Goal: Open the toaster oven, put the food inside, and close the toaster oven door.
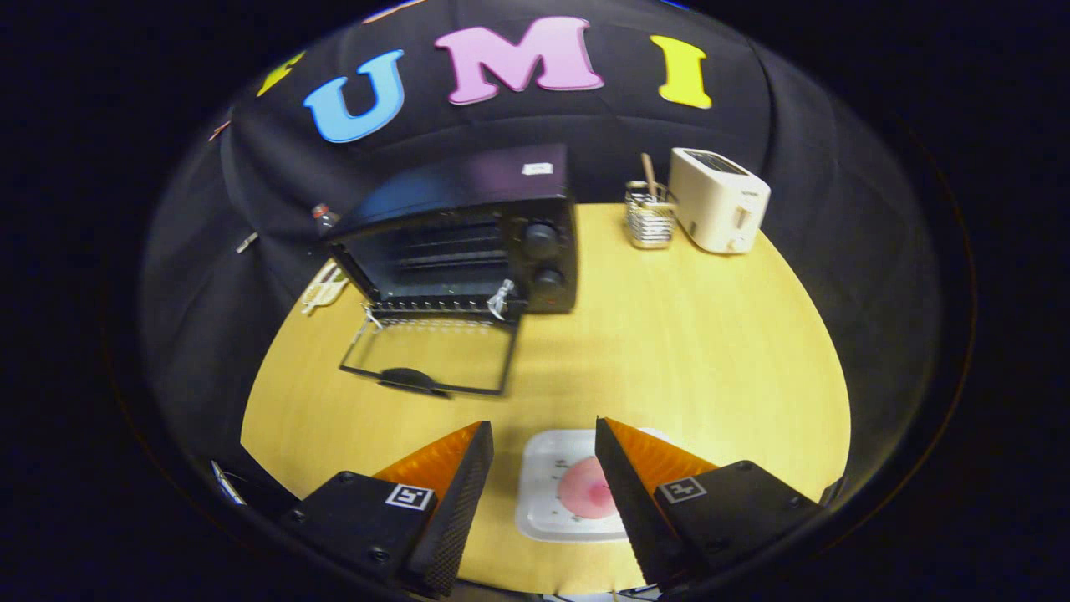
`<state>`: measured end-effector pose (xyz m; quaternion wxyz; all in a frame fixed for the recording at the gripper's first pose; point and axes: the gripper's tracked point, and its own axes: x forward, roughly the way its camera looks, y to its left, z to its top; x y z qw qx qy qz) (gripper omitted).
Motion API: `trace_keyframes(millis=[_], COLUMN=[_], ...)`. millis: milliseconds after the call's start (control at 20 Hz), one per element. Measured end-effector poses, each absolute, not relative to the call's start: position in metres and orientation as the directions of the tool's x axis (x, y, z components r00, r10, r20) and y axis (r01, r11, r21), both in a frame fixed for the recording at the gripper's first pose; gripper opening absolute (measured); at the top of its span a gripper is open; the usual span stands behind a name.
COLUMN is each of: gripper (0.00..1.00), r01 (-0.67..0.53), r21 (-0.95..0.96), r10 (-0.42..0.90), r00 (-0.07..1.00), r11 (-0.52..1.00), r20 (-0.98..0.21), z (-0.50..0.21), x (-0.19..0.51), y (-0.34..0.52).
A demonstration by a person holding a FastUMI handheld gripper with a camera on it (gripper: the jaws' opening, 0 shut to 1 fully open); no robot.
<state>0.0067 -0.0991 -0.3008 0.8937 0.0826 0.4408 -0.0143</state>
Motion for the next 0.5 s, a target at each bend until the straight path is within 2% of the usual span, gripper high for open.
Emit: trace_keyframes(millis=[100, 200, 350, 500], gripper=[0.83, 0.73, 0.73, 0.51], r01=[0.136, 0.16, 0.175, 0.179], r21=[0.11, 0.088, 0.078, 0.084], r10=[0.016, -0.003, 0.0, 0.016], r00=[0.555, 0.498, 0.41, 0.355], r11=[0.985, 0.983, 0.982, 0.98], r20=[-0.832, -0.867, -0.912, -0.935], z=[-0.322, -0.347, -0.377, -0.398], x=[-0.012, -0.024, -0.033, -0.037], y=[-0.133, -0.156, -0.177, -0.186])
